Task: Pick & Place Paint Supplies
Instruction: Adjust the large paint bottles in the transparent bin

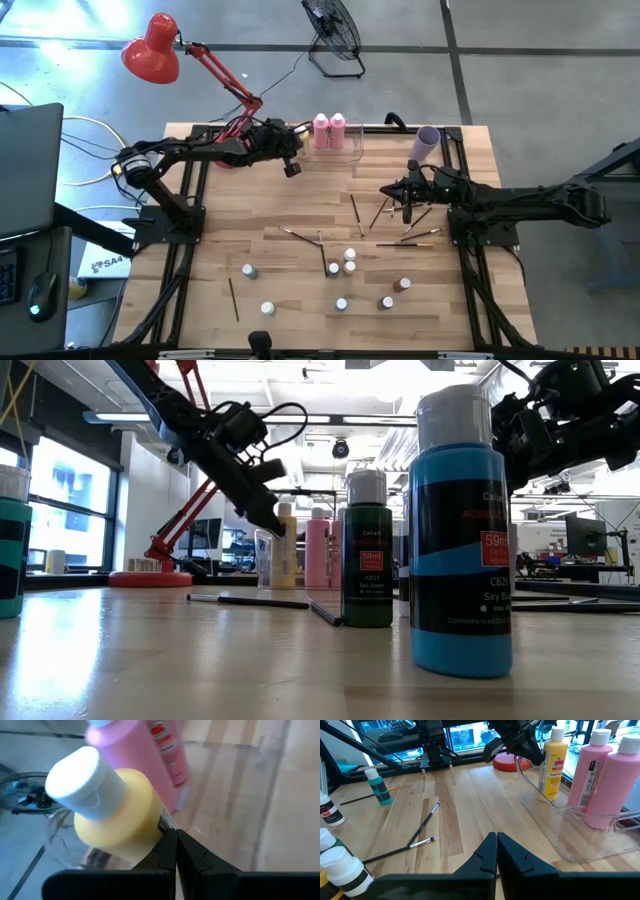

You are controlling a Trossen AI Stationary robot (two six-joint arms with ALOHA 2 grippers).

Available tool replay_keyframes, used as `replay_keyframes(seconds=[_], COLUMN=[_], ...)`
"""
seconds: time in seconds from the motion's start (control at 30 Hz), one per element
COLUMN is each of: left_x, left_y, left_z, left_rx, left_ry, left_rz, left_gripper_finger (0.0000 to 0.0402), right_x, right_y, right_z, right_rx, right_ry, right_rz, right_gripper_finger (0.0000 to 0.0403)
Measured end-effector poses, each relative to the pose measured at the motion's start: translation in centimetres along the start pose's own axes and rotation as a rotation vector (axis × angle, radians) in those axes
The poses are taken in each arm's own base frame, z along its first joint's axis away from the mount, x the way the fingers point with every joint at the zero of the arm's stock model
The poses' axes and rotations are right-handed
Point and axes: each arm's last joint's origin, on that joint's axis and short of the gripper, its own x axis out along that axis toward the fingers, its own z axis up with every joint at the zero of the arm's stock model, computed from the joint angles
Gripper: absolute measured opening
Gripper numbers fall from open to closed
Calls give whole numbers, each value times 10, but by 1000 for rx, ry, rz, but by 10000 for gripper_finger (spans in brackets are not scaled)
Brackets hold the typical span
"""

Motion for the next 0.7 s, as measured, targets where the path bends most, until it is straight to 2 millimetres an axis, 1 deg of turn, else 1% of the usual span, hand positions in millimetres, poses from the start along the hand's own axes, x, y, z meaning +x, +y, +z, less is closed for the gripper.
replay_keyframes(seconds=[0.1, 0.33, 0.7], left_x=[2, 9, 26], left_y=[3, 9, 5], left_z=[-1, -3, -8], left_rx=[-10, -48, -50], left_ry=[0, -33, -61], left_rz=[19, 6, 1], left_gripper_finger=[0, 0, 0], right_x=[0, 0, 0], right_y=[0, 0, 0], right_z=[0, 0, 0], right_rx=[0, 0, 0], right_ry=[0, 0, 0], right_rz=[0, 0, 0], right_gripper_finger=[2, 2, 2])
